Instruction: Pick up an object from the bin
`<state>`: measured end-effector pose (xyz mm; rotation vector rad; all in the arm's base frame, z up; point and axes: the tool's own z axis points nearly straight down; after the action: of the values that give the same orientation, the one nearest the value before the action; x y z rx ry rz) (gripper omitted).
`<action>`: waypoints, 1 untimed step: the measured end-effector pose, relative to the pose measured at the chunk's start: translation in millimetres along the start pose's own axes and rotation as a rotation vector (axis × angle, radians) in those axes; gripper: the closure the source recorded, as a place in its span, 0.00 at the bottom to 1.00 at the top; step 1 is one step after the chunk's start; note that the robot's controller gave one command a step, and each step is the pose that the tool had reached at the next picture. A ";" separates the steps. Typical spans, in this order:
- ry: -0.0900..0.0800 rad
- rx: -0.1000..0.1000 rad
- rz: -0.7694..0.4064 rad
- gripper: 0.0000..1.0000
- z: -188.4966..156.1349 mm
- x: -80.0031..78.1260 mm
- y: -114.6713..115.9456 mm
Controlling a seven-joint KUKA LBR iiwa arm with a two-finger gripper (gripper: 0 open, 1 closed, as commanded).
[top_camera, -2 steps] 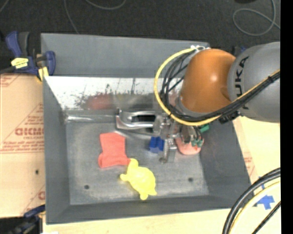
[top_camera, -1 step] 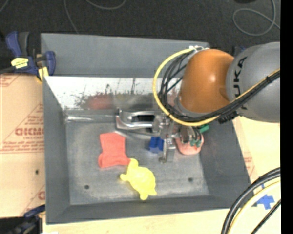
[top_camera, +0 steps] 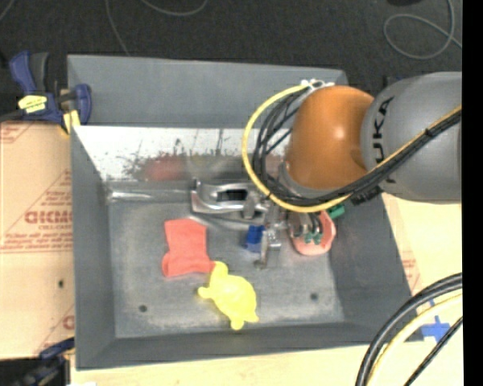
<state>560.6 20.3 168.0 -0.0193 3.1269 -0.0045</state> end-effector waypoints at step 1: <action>0.009 -0.005 -0.030 0.00 42.3 -5.8 20.0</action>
Offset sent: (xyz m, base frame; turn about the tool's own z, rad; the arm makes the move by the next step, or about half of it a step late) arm 0.0112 0.0482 -0.0746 -0.2278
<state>566.8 40.3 125.7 -0.0661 3.1351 0.0028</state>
